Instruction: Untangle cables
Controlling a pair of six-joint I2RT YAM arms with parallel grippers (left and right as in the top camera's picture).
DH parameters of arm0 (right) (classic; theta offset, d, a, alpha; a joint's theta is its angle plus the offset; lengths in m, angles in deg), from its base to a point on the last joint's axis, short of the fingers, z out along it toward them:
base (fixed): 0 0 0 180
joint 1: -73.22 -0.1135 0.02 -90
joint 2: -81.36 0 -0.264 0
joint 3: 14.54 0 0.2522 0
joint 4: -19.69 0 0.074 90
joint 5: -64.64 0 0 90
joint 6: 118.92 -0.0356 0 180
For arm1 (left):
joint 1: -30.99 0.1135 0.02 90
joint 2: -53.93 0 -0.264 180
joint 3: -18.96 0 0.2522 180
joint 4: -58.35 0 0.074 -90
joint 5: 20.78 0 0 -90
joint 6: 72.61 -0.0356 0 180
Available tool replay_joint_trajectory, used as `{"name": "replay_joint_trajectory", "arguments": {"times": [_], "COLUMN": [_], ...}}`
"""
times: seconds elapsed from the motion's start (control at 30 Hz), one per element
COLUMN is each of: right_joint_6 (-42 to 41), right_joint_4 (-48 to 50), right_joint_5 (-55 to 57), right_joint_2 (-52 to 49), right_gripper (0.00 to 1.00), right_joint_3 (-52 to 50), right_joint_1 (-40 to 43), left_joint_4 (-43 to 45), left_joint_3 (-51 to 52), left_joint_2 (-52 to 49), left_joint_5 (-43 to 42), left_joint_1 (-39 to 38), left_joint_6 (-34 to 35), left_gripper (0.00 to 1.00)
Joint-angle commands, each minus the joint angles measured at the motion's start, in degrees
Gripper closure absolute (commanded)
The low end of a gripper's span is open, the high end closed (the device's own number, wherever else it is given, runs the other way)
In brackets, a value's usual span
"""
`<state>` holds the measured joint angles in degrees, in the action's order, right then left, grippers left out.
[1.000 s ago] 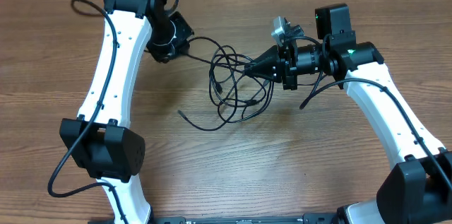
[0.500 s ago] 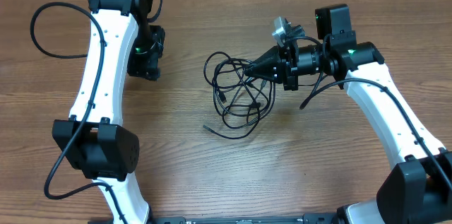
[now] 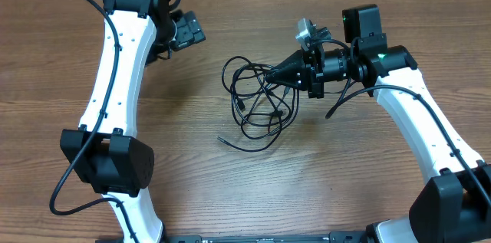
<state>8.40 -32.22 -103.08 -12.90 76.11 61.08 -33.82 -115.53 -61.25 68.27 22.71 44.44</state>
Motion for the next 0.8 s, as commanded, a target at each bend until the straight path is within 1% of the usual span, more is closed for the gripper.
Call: {"name": "replay_joint_trajectory", "arguments": {"times": [0.0,0.07,0.1,0.13,0.2,0.23,0.3,0.37,0.53,0.67,0.77], "right_joint_6": [0.28,0.28,0.28,0.28,0.28,0.28,0.28,0.28,0.28,0.28,0.26], "right_joint_4": [0.33,0.33,0.33,0.33,0.33,0.33,0.33,0.33,0.33,0.35,0.33], "right_joint_5": [-1.86,-1.86,-1.84,-1.84,-1.84,-1.84,-1.84,-1.84,-1.84,-1.84,-1.86], "right_joint_2": [0.66,0.66,0.66,0.66,0.66,0.66,0.66,0.66,0.66,0.66,0.66], "right_gripper": [0.96,0.96,0.96,0.96,0.96,0.96,0.96,0.96,0.96,0.96,0.96], "right_joint_3": [0.42,0.42,0.42,0.42,0.42,0.42,0.42,0.42,0.42,0.42,0.42], "right_joint_1": [-0.11,-0.11,-0.11,-0.11,-0.11,-0.11,-0.11,-0.11,-0.11,-0.11,-0.11], "left_joint_4": [2.45,1.77,0.28,-0.94,-2.86,-3.26,-3.15,-2.21,-1.95,-1.46,0.44], "left_joint_3": [-0.94,-0.94,-0.94,-0.94,-0.94,-0.94,-0.94,-0.94,-0.92,-0.92,-0.87], "left_joint_2": [1.7,1.7,1.7,1.7,1.7,1.7,1.7,1.7,1.68,1.16,0.5], "left_joint_5": [-10.58,-17.33,-22.45,-25.35,-28.2,-28.28,-27.5,-26.43,-27.17,-27.17,-26.58], "left_joint_1": [-1.29,-1.6,-1.57,-1.57,-1.57,-1.57,-1.57,-1.55,-1.81,-3.06,-4.0], "left_joint_6": [-28.59,-42.12,-52.02,-58.23,-66.82,-69.53,-72.08,-72.26,-72.48,-76.11,-76.37], "left_gripper": [0.0,0.0,0.0,0.0,0.0,0.0,0.0,0.0,0.0,0.0,0.0]}}
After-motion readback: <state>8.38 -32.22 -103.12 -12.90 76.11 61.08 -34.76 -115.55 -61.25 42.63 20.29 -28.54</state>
